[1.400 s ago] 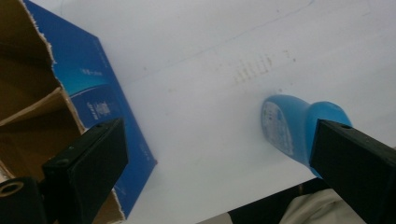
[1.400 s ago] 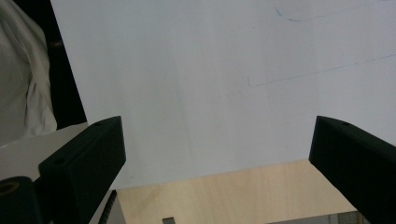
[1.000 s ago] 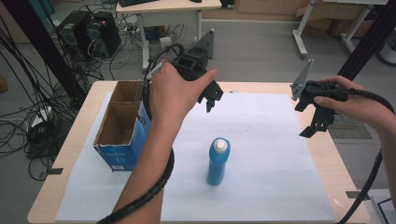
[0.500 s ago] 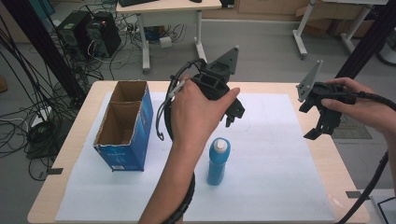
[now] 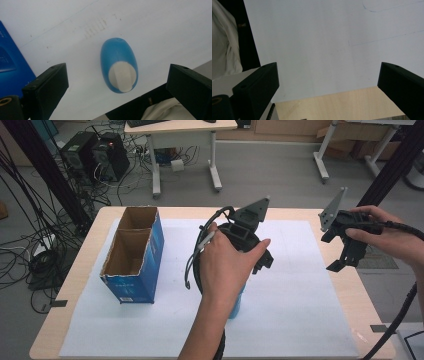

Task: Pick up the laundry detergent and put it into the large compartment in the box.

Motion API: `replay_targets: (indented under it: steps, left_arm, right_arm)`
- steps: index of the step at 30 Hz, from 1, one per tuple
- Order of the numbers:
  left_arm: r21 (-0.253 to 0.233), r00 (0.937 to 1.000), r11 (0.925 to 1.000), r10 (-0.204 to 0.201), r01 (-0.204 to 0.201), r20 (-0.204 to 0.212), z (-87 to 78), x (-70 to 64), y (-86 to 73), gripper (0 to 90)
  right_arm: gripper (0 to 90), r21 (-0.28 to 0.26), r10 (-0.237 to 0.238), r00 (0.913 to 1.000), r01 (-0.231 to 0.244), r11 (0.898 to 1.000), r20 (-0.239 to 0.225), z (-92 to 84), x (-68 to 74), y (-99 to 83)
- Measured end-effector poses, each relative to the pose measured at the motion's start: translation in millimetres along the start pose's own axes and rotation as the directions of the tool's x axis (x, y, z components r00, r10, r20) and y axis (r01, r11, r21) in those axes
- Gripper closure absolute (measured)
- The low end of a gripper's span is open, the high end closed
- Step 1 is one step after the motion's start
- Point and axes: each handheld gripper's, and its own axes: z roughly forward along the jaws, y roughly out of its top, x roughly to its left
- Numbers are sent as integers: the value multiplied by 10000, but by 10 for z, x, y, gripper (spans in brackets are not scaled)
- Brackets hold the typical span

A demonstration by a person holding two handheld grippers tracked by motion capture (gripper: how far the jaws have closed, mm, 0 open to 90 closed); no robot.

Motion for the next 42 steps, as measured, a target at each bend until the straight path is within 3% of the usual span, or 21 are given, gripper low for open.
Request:
replay_targets:
  steps: [12, 29, 37, 42]
  left_arm:
    - [293, 9997, 9993, -242, 240, 73, 336, -56, 9, 44]
    - [676, 9975, 9961, -592, 565, 389, 681, 9, 36, 50]
    - [685, 9978, 9961, -584, 561, 315, 718, -7, 33, 170]
    - [593, 9975, 9962, -659, 643, 247, 730, -30, 18, 292]
  right_arm:
    - [36, -39, 34, 10000, -34, 10000, 0, 22, -3, -48]
    - [36, -96, 127, 9999, -127, 9999, -49, 79, -57, -100]
    - [36, -66, 176, 9998, -177, 9998, -109, 106, -81, -90]
    - [35, -115, 151, 9998, -152, 9998, -101, 97, -82, -95]
